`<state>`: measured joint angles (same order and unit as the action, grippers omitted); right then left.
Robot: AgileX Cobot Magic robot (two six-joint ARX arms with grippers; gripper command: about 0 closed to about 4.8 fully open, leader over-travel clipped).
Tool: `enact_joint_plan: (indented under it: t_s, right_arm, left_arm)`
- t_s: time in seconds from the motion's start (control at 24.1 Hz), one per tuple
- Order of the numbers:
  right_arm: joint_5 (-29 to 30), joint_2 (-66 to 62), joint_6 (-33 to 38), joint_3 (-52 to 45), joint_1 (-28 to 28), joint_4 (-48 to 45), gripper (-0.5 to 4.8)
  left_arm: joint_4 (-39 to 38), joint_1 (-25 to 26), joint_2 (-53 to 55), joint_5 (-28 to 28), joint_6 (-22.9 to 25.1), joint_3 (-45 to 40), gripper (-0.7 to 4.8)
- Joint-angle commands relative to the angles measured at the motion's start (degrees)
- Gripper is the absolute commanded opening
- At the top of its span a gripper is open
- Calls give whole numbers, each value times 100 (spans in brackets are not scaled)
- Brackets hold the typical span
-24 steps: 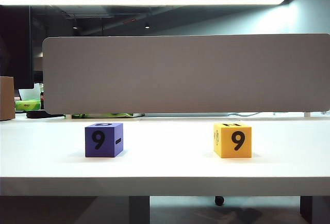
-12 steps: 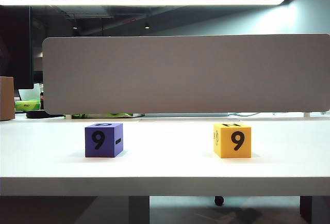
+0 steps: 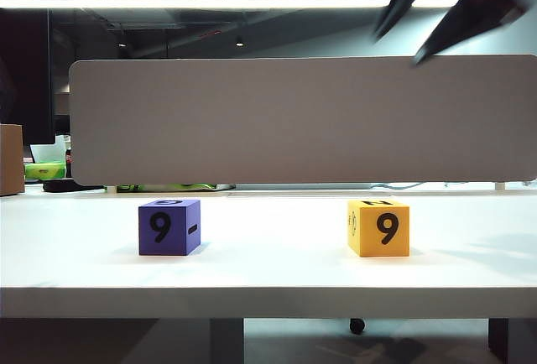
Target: Stack the letter block on the right onto the letter block on the left.
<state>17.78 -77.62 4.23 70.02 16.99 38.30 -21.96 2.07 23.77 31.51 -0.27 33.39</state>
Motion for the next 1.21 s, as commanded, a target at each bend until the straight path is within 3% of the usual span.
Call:
enact_joint_plan:
  t_s: [0.04,0.17,0.46,0.75,0.91,1.21]
  right_arm:
    - [-684,-994,-17,807,264,444,344]
    - [-1036,-1982,-17,1550,315,1102,434]
    - [-1143,-2975,-13,1834,387,1574,437]
    - [-1178,-3010,4,1834,623,1521,437]
    - [-1672,-3086,46,1832,713,1460,436]
    - [-1674,-3281,74,1834,723,1462,436]
  left_arm:
    - [-299,2,-2,396,-79,74,26]
    - [-568,-4,-52,723,-79,81,26]
    - [-717,0,-146,973,-81,81,26]
    - [-717,2,-144,979,-79,81,26]
    - [-717,2,-144,988,-79,81,26]
    - [-728,2,-146,999,-81,81,26]
